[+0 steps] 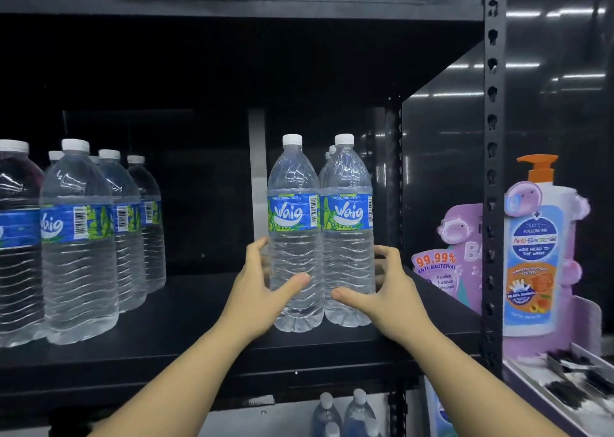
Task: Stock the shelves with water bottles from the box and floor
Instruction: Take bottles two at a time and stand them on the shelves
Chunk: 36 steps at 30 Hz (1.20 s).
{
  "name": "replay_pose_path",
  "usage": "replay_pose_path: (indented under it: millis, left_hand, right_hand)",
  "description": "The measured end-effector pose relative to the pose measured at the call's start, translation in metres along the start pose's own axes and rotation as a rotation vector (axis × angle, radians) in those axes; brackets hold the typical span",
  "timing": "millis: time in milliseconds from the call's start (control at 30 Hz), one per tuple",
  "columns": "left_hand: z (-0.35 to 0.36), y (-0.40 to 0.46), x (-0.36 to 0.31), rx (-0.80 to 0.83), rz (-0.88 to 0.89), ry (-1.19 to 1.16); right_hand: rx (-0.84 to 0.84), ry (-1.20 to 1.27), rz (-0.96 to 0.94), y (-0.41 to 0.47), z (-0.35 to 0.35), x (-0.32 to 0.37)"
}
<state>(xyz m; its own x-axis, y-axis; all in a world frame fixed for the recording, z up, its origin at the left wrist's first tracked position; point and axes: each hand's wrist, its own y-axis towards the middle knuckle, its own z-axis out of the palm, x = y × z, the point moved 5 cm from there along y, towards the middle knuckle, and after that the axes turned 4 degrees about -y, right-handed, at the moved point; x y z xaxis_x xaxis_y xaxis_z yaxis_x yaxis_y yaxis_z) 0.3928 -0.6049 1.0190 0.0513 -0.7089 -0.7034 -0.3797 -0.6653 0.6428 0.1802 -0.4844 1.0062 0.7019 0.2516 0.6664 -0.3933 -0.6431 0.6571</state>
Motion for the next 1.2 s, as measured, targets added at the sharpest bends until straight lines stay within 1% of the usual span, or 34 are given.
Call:
replay_pose_path:
  millis: [133, 433, 700, 833, 1200]
  left_hand:
    - [-0.003, 0.0, 0.001, 0.015, -0.023, 0.004]
    - [-0.003, 0.006, 0.011, -0.01, -0.071, -0.03]
    - [-0.001, 0.006, 0.016, 0.006, -0.11, -0.035]
    - [0.0, 0.006, 0.015, 0.012, -0.105, -0.04]
    - [-0.001, 0.005, 0.016, 0.005, -0.09, -0.029]
  right_hand:
    - [0.04, -0.007, 0.009, -0.001, 0.0, -0.001]
    - [0.009, -0.002, 0.037, 0.002, -0.001, -0.006]
    - [0.041, -0.023, 0.063, 0.003, 0.0, -0.01]
    - [0.057, -0.028, 0.07, 0.002, 0.0, -0.009]
    - [0.036, -0.038, 0.07, 0.0, 0.0, -0.006]
